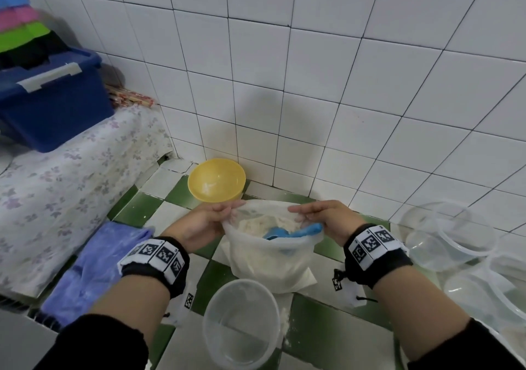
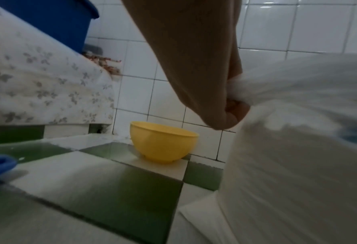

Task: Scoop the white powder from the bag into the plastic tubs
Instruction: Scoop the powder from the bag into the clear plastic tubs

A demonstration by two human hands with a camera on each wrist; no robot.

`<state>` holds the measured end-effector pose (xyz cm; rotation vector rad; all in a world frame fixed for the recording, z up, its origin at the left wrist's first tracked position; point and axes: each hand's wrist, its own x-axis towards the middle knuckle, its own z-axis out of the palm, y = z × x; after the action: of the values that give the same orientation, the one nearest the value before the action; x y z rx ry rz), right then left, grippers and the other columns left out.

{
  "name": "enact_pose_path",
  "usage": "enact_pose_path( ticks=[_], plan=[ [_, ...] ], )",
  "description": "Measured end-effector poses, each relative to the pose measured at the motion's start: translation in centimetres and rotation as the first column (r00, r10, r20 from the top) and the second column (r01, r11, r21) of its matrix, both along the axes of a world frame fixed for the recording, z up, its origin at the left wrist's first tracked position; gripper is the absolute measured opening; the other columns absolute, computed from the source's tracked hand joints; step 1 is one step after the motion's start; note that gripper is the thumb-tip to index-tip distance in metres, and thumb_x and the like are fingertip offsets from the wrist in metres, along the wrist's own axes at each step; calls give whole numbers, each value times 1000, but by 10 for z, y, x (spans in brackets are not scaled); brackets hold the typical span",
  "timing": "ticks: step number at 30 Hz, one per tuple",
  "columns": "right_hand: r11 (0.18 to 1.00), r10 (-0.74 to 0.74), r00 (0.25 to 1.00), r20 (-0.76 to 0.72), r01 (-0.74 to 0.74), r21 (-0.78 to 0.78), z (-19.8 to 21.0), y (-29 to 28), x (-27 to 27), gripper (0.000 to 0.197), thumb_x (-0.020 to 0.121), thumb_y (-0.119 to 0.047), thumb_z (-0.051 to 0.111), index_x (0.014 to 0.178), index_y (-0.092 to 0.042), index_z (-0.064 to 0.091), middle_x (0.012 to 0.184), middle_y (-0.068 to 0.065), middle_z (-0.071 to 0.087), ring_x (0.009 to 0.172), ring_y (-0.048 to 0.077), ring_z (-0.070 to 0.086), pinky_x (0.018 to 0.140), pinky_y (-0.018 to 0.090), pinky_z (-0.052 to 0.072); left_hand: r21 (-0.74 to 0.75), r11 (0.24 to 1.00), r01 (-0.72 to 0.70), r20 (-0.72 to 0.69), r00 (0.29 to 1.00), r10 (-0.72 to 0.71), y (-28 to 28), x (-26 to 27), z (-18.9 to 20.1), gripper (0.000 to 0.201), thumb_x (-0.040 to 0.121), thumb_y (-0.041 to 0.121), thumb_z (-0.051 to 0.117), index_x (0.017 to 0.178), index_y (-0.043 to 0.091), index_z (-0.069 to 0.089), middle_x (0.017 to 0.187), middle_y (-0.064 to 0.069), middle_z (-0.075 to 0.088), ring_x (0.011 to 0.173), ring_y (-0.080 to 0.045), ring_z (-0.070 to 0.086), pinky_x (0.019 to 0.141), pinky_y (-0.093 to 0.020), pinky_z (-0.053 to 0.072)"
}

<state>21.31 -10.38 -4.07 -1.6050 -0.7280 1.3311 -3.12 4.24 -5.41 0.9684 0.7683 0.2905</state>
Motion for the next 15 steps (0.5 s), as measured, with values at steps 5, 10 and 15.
enact_pose_path(
  ticks=[5,10,15],
  plan=[
    [990,-131,939,-317,108,-87,-10,4,1,40,94,8,32,114,-5,63,70,6,67,64,19,62,68,27,53,-154,984,-95,100,989,111,-1,5,-10,33,99,0,39,125,-3,58,128,-16,63,118,-33,57,99,-41,49],
    [942,-336,815,-472,276,-194,-18,3,-2,40,94,8,31,118,-8,59,76,8,64,71,22,61,61,30,58,-205,967,-150,89,981,171,-7,5,-15,32,100,3,37,124,-3,58,122,-19,62,111,-32,58,99,-43,47],
    [902,-432,783,-447,377,-211,-21,-5,-7,26,96,-6,45,119,-11,56,99,12,62,84,24,61,59,34,58,-203,966,-160,14,986,166,-10,-5,-14,34,98,14,50,130,7,57,127,-19,64,113,-33,62,87,-41,57]
  ],
)
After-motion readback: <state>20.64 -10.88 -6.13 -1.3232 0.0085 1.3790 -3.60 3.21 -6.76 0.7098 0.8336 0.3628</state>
